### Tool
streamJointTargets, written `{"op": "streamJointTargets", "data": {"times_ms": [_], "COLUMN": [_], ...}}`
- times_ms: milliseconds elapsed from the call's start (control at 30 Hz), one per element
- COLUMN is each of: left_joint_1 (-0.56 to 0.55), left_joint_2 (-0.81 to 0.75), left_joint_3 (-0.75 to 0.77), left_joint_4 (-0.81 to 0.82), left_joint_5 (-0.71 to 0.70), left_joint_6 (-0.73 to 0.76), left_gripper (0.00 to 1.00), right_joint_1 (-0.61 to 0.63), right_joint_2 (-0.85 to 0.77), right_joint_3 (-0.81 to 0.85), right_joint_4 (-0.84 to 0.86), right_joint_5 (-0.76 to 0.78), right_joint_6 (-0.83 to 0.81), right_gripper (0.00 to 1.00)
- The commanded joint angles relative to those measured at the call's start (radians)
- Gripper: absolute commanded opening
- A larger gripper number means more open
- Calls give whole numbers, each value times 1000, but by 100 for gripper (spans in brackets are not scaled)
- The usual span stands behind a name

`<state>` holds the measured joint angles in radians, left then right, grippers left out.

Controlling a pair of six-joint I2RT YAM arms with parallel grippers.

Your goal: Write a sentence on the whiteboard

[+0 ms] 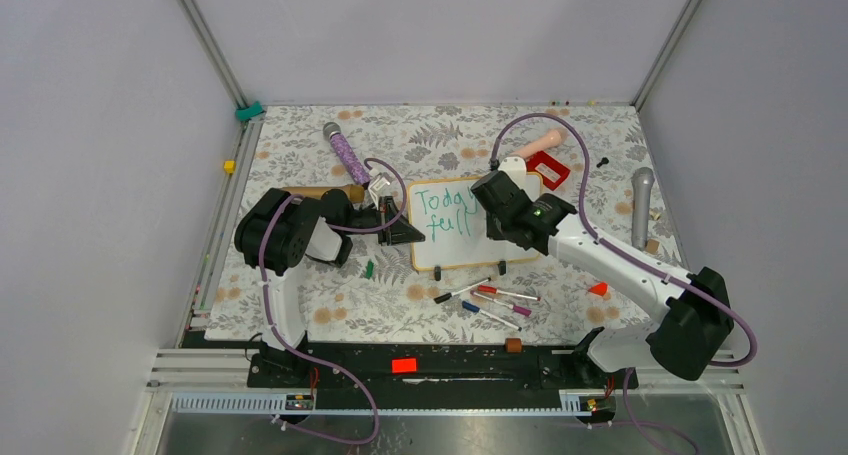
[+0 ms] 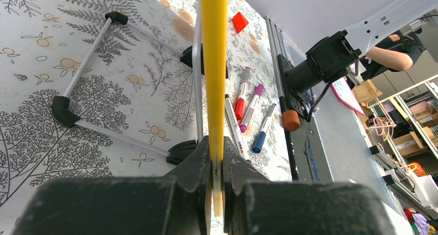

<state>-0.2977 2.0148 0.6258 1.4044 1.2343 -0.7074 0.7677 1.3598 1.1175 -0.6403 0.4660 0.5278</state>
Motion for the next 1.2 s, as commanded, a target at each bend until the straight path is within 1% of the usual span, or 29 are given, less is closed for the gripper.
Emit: {"op": "streamJointTargets", "data": {"times_ms": [0,233,600,767,933,1167], "left_joint_1": [-7,-5,-5,-4,-3,-4], "left_joint_2": [-33,-34,-34,-34,-33,-35], "left_joint_3": [10,11,13,12,14,11], "left_joint_4": [76,76,76,76,76,76], "left_joint_5": [54,53,53,53,53,53], "left_joint_6": [23,23,22,22,22,22], "left_gripper": [0,0,0,0,0,0], "right_joint_1": [-17,-18,-16,-17,-18,-19], "right_joint_2": [11,-1,-8,2,-10,9], "right_joint_3": [55,34,-10,-16,-26,14], "right_joint_4": [56,97,92,43,34,7], "right_joint_5": [35,-16,-67,-55,-17,41], "right_joint_6": [-17,-16,16,31,37,19], "right_gripper": [0,0,0,0,0,0]}}
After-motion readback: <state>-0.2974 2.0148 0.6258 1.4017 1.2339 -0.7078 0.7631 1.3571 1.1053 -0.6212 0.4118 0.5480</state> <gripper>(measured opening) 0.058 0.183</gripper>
